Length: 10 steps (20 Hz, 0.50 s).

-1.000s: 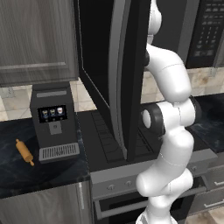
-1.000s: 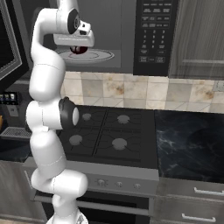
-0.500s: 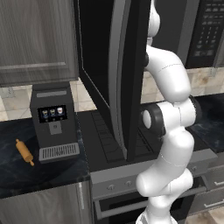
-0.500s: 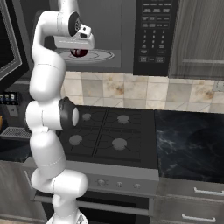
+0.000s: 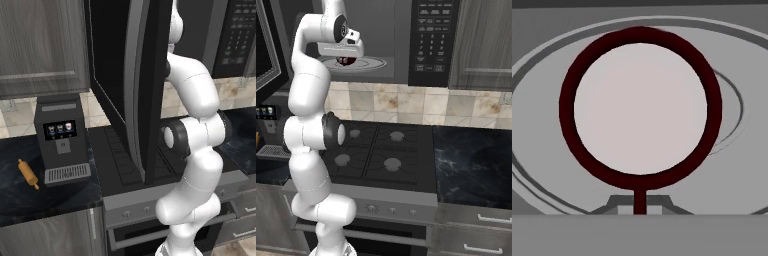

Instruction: Pick the mug from the counter and place it inside the microwave. Then close the microwave.

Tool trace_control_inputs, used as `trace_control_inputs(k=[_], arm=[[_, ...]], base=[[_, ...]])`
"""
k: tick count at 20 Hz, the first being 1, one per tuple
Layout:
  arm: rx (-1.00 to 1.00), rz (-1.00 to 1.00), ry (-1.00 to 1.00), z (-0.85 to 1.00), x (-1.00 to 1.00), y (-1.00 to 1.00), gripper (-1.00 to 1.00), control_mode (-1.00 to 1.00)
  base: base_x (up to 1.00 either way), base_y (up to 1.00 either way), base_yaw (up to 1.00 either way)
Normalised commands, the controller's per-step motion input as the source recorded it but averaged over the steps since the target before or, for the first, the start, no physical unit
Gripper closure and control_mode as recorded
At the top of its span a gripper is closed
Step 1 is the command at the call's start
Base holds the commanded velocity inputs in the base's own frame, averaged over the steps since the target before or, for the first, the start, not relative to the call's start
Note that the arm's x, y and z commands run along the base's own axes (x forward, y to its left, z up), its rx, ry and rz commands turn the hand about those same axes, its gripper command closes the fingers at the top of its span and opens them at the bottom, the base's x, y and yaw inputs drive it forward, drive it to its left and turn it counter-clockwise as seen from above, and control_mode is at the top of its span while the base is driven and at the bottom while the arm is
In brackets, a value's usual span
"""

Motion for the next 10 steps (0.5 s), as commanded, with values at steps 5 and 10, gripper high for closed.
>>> trace_control_inputs(k=[5,10], arm=[[0.0,0.0,0.0,0.0,0.0,0.0,-1.0,-1.0],[0.0,0.0,0.0,0.0,-0.02,0.0,-1.0,-1.0]], base=[[0.0,0.0,0.0],[0.0,0.0,0.0]])
